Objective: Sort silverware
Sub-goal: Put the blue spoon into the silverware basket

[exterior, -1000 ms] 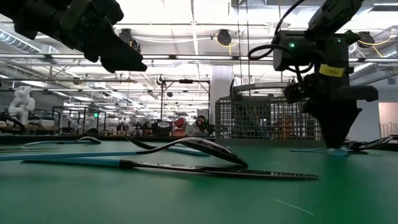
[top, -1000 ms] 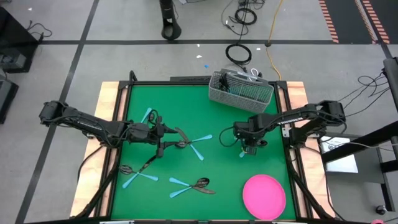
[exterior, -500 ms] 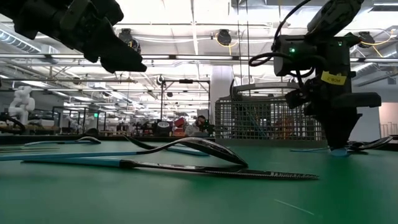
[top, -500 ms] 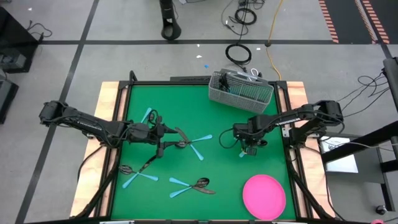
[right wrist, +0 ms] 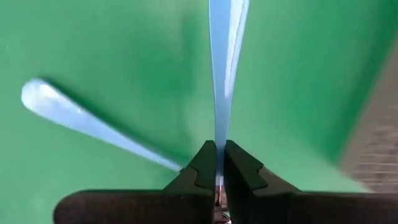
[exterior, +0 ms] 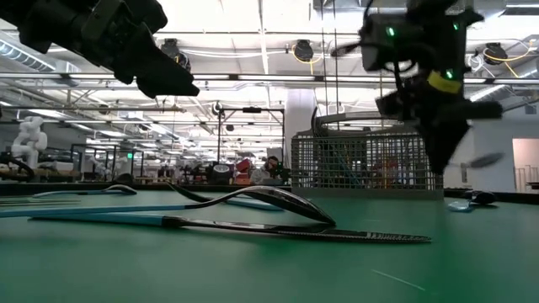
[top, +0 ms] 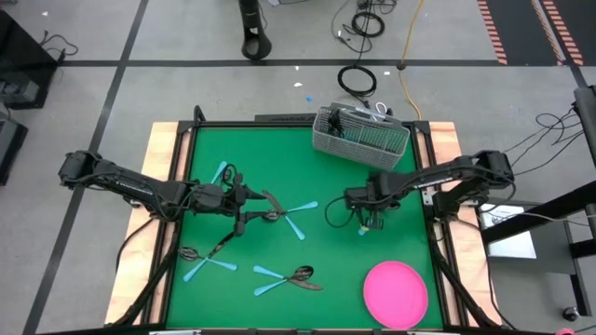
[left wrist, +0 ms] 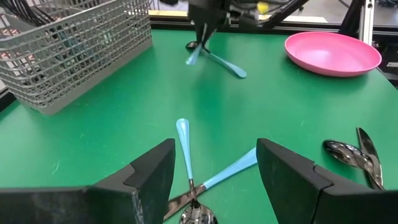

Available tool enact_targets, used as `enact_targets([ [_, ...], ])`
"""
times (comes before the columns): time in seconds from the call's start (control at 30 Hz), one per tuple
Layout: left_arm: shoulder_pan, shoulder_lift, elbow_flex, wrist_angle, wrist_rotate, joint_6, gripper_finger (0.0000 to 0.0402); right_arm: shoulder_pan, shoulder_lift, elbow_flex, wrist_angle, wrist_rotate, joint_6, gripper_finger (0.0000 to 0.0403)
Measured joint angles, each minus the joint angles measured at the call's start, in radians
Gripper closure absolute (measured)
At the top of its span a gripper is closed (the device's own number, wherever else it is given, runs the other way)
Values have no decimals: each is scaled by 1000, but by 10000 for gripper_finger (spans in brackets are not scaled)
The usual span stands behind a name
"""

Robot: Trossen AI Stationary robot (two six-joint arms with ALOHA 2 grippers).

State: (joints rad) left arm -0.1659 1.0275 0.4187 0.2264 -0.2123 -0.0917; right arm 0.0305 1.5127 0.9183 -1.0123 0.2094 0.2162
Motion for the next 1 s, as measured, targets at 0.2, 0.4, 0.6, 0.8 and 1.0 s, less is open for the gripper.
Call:
enact_targets([
  [0.2, 0, 0, 0, 0, 0, 0, 174, 41, 0, 170, -205, 228, -47, 402],
  [0.4, 0, 0, 0, -1, 0, 1, 174, 56, -1, 298, -300, 597, -286, 402],
  [0.6, 0, 0, 0, -3, 0, 2, 174, -18, -2, 316, -307, 765, -970, 403],
  [0.8, 0, 0, 0, -5, 0, 2, 174, -150, 3, 316, -310, 925, -1292, 403],
  [1.0, 0, 0, 0, -19, 0, 3, 174, -247, 3, 315, -290, 1064, -1449, 403],
])
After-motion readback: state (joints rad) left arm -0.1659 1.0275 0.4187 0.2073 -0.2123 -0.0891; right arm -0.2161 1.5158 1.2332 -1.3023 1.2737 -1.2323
